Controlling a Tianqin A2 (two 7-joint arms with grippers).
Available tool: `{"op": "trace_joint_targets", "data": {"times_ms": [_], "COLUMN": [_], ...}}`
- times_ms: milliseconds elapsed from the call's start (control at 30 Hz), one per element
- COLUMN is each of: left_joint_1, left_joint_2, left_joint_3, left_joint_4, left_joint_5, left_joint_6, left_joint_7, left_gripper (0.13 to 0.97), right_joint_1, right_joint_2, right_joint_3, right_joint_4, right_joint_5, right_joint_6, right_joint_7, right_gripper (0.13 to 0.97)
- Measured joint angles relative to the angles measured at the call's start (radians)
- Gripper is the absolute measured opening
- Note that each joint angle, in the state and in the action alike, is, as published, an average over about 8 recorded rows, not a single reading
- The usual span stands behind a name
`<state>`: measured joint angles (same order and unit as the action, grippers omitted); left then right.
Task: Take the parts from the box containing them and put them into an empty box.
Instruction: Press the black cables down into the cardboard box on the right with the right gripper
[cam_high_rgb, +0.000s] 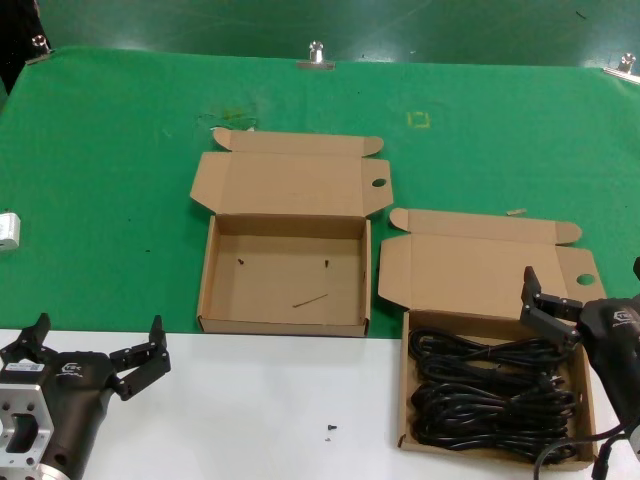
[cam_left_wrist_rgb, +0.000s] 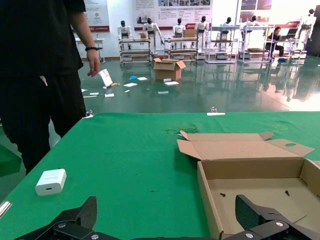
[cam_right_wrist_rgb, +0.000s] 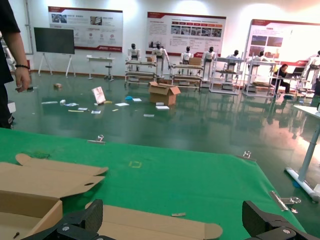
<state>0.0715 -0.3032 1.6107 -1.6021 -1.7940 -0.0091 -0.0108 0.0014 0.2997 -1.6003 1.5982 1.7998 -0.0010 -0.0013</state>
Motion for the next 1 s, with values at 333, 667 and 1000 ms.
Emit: {"op": "trace_joint_targets", "data": {"times_ms": [333,667,1000], "left_joint_1": [0.0,0.0,0.0], "left_joint_2": [0.0,0.0,0.0], "left_joint_3": [0.0,0.0,0.0], "left_joint_4": [0.0,0.0,0.0], "left_joint_5": [0.0,0.0,0.0], "left_joint_6": [0.0,0.0,0.0], "left_joint_7": [0.0,0.0,0.0], "left_gripper": [0.966,0.961,0.917], "right_joint_1": [0.0,0.0,0.0], "right_joint_2": [0.0,0.0,0.0], "right_joint_3": [0.0,0.0,0.0], "right_joint_4": [0.0,0.0,0.0], "right_joint_5": [0.0,0.0,0.0], "right_joint_6": [0.0,0.0,0.0], "right_joint_7": [0.0,0.0,0.0], "right_gripper": [0.966,0.966,0.966]}}
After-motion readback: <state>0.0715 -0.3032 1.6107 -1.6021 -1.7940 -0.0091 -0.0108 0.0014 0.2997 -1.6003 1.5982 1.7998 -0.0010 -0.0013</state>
